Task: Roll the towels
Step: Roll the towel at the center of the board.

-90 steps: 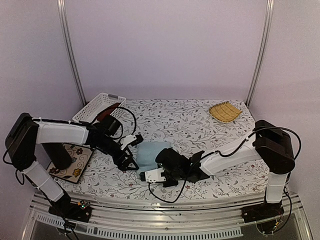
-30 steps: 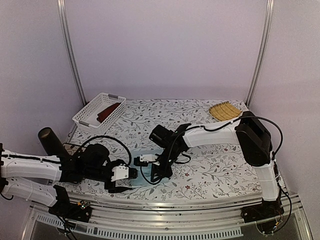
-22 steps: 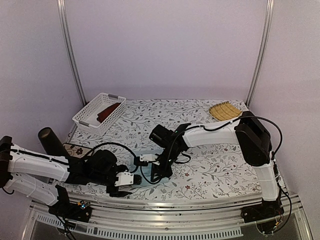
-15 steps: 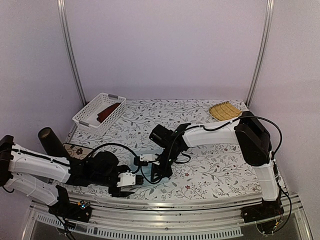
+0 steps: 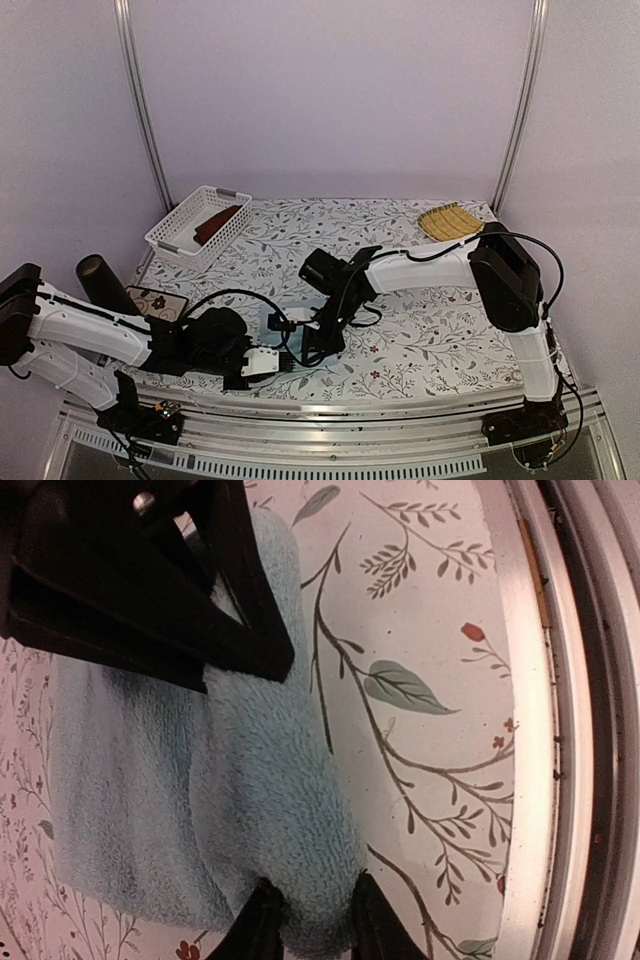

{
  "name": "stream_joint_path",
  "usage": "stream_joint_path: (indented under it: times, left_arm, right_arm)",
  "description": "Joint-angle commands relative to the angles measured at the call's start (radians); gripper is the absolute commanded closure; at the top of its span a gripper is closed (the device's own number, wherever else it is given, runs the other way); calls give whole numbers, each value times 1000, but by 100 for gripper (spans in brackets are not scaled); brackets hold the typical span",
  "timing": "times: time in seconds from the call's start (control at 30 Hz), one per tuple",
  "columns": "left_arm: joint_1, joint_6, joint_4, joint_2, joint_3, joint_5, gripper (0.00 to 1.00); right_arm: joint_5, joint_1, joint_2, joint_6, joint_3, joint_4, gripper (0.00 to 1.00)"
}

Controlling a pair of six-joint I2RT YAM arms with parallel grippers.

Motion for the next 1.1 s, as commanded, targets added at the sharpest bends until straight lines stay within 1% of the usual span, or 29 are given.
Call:
stream_joint_path:
  times: [0.0,0.07,0.13,0.27,0.4,0.5,0.67,0.77,0.9,1.07]
  left_arm:
    - [-15,-21,-6,12,18,36,78]
    - [-14,-22,-9,16,17,47,81]
    - [-15,-21,-9,20,18,55,83]
    - [-6,-23,-10,19,20,66,83]
    - [30,-27,-20,2,23,104,83]
    - [87,-26,-50,-14,39,192,83]
    - [192,-8,-97,-2,80,328,82]
    - [262,7,-160,53,137,428,81]
    - [335,24,-252,152,224,547,81]
    - [407,39,-333,222,304,669,81]
  right_arm:
    - [40,-28,-29,5,-36,4,76]
    - [42,-43,-65,3,-58,16,71]
    - [40,-54,-97,-12,-85,25,67]
    - [11,-78,-150,-30,-138,50,64]
    - [-7,-94,-202,-41,-186,76,63]
    - [-18,-107,-257,-50,-230,104,62]
    - [27,-133,-365,-73,-303,163,62]
    - [70,-133,-418,-118,-348,200,62]
    - [97,-134,-486,-188,-452,302,62]
    - [107,-133,-511,-265,-528,400,62]
